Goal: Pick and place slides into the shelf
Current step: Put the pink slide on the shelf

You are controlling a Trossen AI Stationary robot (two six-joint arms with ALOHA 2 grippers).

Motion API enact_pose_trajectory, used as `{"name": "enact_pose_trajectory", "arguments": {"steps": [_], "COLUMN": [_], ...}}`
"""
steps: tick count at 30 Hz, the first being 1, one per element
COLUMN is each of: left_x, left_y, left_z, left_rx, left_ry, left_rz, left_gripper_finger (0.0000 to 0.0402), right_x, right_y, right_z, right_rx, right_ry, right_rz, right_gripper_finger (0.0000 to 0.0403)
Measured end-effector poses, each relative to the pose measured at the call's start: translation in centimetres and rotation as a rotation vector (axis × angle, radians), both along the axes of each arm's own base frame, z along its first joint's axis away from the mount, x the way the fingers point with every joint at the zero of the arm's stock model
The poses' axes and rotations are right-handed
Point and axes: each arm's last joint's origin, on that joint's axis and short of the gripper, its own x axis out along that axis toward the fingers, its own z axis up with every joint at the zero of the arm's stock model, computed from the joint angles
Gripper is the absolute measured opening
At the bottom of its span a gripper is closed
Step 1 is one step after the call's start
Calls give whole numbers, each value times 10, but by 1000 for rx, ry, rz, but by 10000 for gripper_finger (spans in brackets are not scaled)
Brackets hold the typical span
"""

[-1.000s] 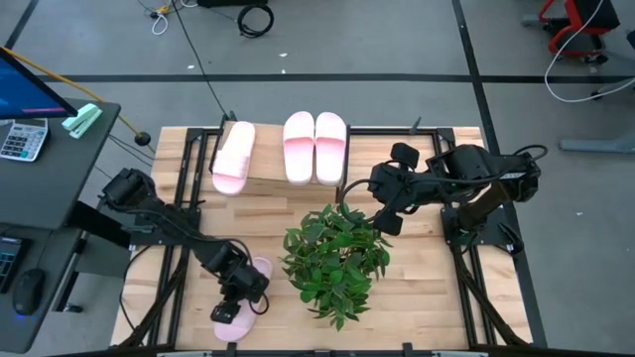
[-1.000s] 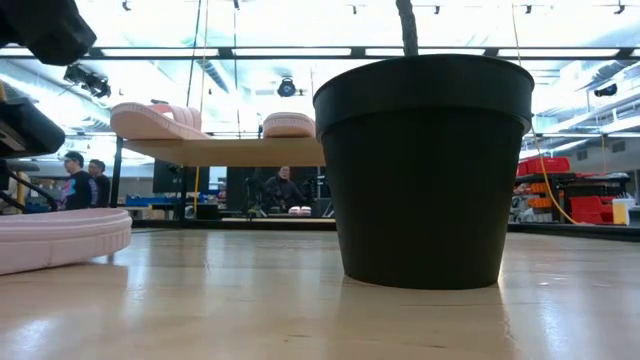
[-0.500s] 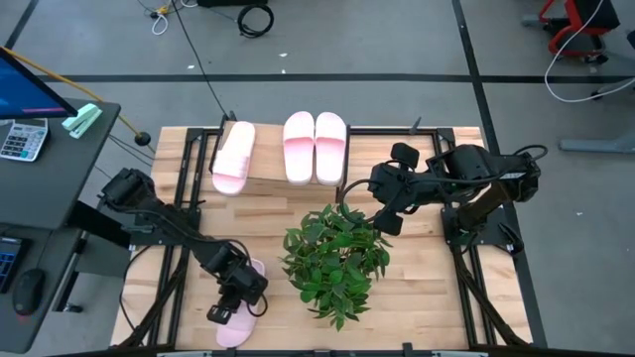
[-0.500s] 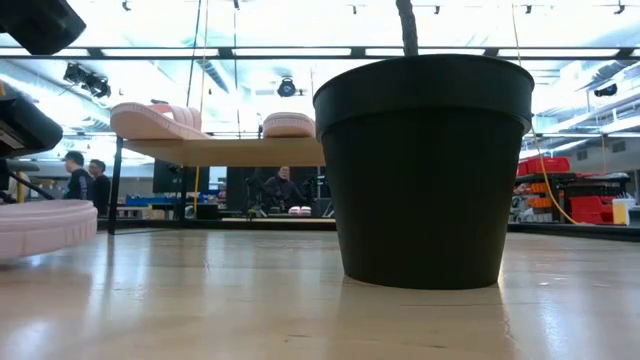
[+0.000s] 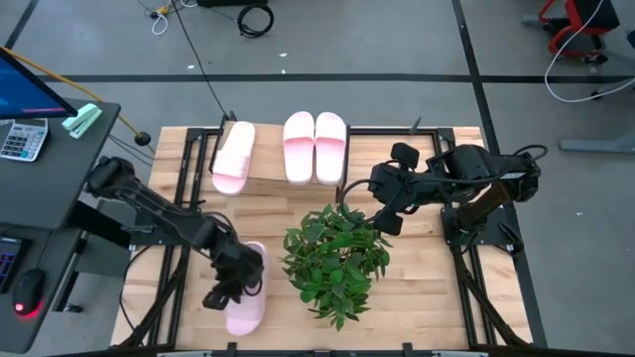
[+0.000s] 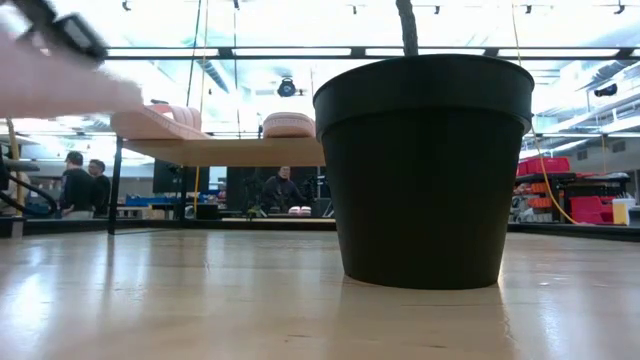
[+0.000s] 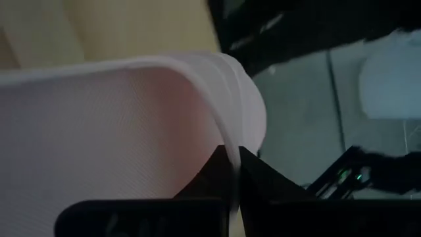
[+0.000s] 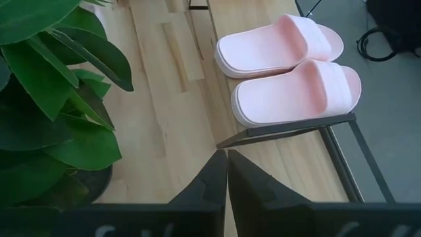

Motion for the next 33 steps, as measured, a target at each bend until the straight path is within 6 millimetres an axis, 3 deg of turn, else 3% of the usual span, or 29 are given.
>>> {"name": "enact_pose_trajectory", "arguments": {"steps": [7, 13, 20, 33], "left_x": [8, 13, 11, 7], "left_y": [19, 45, 83, 147], "left_z": [56, 85, 98, 97], "left_rx": [-32, 49, 260, 470], "left_ry": [-185, -223, -203, -172], "left_rz": [-11, 20, 96, 137], "left_gripper_finger": [12, 12, 12, 12], "right_x": [0, 0, 0, 0], "right_y": [0, 0, 0, 0], "right_z": [0, 0, 0, 0], "right_rx": [0, 6, 11, 22], "right_ry": [0, -4, -7, -14], "right_rz": [0, -8, -15, -29], "right_gripper_finger": [20, 20, 20, 20]}}
